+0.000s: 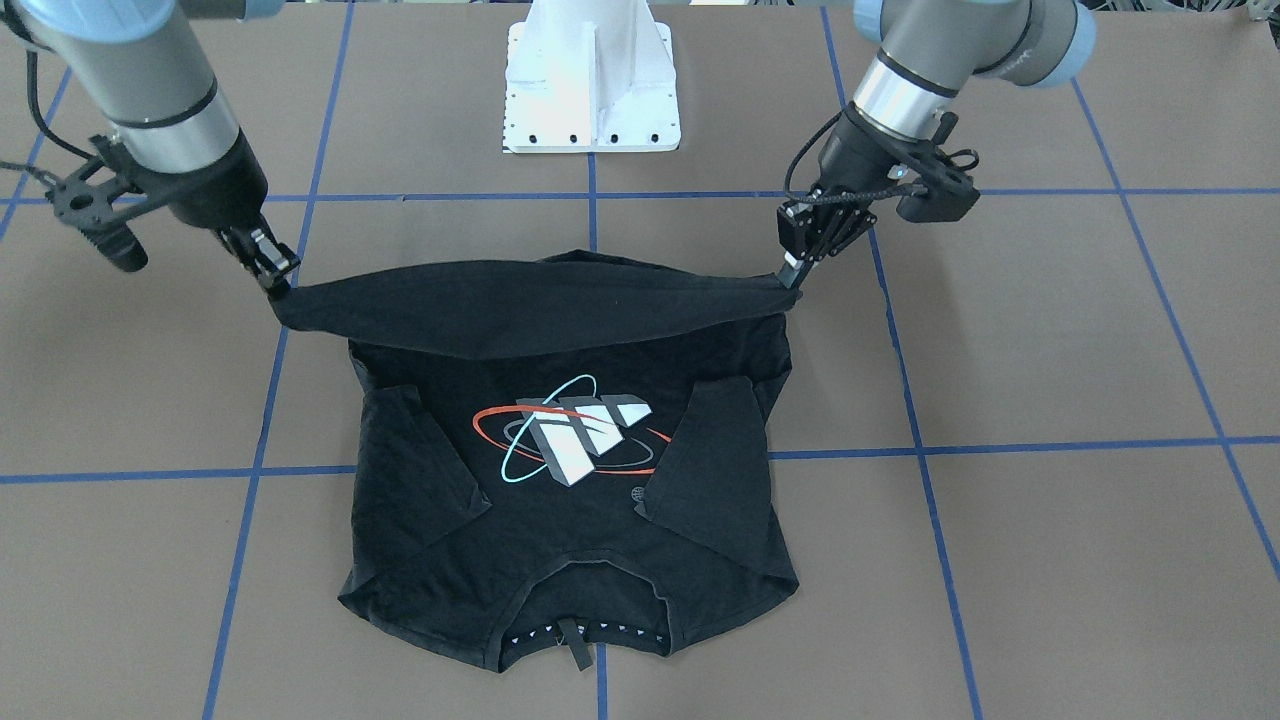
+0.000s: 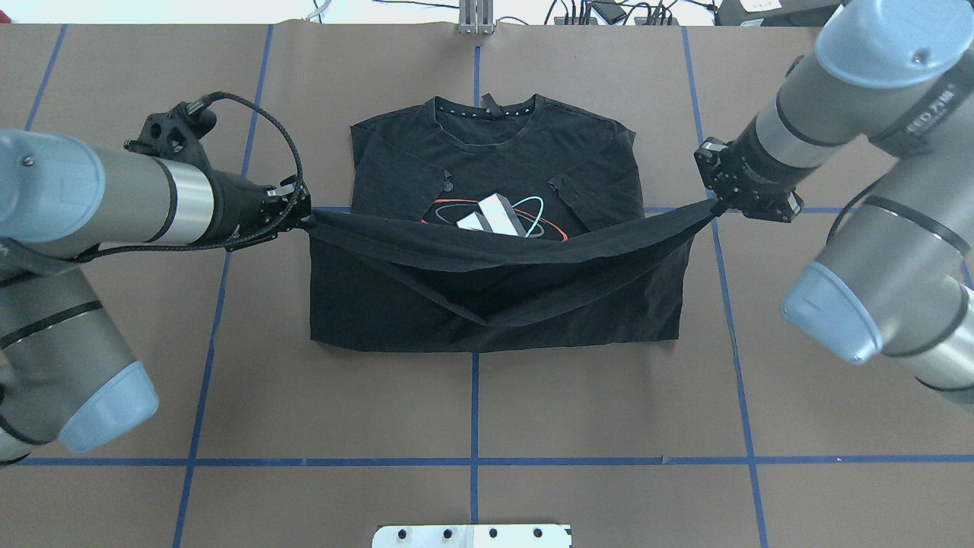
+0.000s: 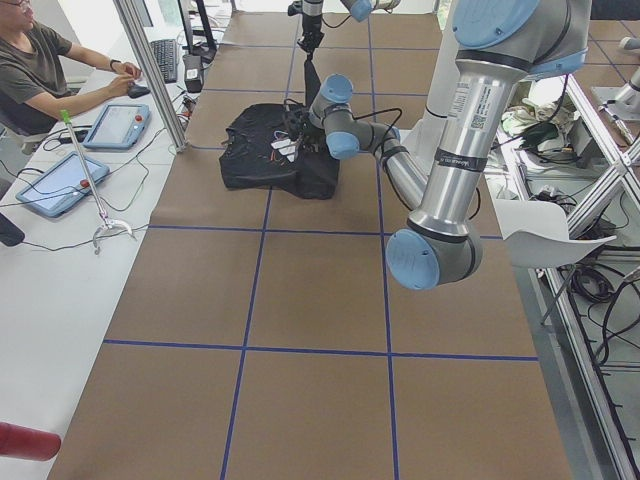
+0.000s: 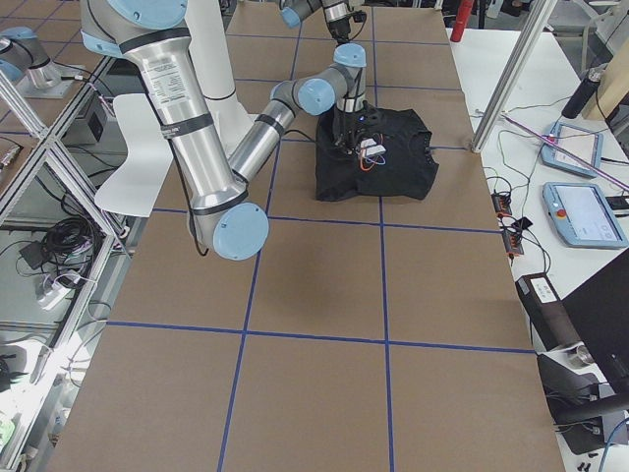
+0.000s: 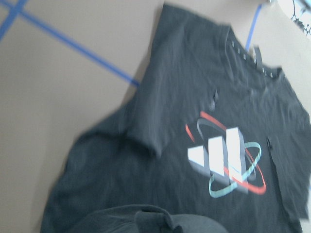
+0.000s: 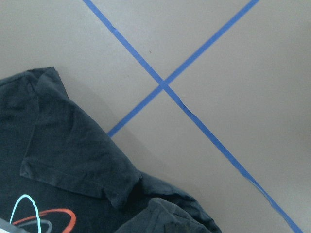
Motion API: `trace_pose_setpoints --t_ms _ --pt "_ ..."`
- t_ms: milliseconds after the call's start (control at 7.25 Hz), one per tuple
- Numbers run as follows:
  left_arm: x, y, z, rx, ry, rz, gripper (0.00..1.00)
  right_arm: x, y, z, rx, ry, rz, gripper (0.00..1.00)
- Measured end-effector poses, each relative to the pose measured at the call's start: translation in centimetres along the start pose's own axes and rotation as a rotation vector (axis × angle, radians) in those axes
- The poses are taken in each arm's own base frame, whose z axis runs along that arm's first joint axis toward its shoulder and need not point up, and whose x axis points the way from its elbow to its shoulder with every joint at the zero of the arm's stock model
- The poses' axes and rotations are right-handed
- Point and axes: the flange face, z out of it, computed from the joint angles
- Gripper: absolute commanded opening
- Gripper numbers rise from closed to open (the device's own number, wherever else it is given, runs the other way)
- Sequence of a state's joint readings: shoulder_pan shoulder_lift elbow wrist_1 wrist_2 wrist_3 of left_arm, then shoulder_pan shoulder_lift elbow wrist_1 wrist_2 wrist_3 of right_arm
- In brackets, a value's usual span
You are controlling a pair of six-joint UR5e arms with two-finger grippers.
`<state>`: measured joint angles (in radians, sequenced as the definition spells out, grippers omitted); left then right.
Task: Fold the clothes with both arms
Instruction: 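Lift the hem with both grippers and fold it toward the collar, then release the hem and raise both grippers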
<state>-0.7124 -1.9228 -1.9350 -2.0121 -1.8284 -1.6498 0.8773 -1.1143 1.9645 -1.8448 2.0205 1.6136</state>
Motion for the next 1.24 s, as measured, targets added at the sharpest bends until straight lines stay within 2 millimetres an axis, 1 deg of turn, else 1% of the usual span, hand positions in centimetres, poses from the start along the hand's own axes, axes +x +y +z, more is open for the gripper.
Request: trace_pose_setpoints --t_ms 276,414,551,689,827,965,1103,1241 --pt "3.0 -6.4 4.6 0.076 -0.040 0.034 0.00 -5.0 -5.8 4.1 0.027 -0.005 -0.014 0.00" --pt "3.9 -9.1 7.1 0.099 -0.056 0.052 0.00 -7.7 -7.8 6.1 0.034 -0.010 -0.016 0.00" --pt "4.2 -11.4 9.9 0.115 -0.055 0.062 0.45 -9.9 -9.2 8.0 0.038 -0.013 -0.019 0.71" --pt "3.8 -13.2 12.8 0.126 -0.047 0.068 0.76 -11.3 -10.2 9.7 0.041 -0.017 -0.022 1.00" --pt "3.1 -14.6 14.5 0.136 -0.038 0.071 0.77 -12.9 -10.7 10.4 0.045 -0.025 -0.025 1.00" --pt "2.6 -15.5 15.1 0.143 -0.030 0.072 0.77 -14.4 -10.8 10.4 0.047 -0.035 -0.028 1.00" --pt "2.6 -16.1 15.0 0.150 -0.023 0.072 0.77 -15.2 -10.9 10.1 0.049 -0.043 -0.029 1.00" --pt "2.7 -16.6 14.7 0.154 -0.016 0.071 0.77 -15.5 -10.8 9.6 0.051 -0.054 -0.029 1.00"
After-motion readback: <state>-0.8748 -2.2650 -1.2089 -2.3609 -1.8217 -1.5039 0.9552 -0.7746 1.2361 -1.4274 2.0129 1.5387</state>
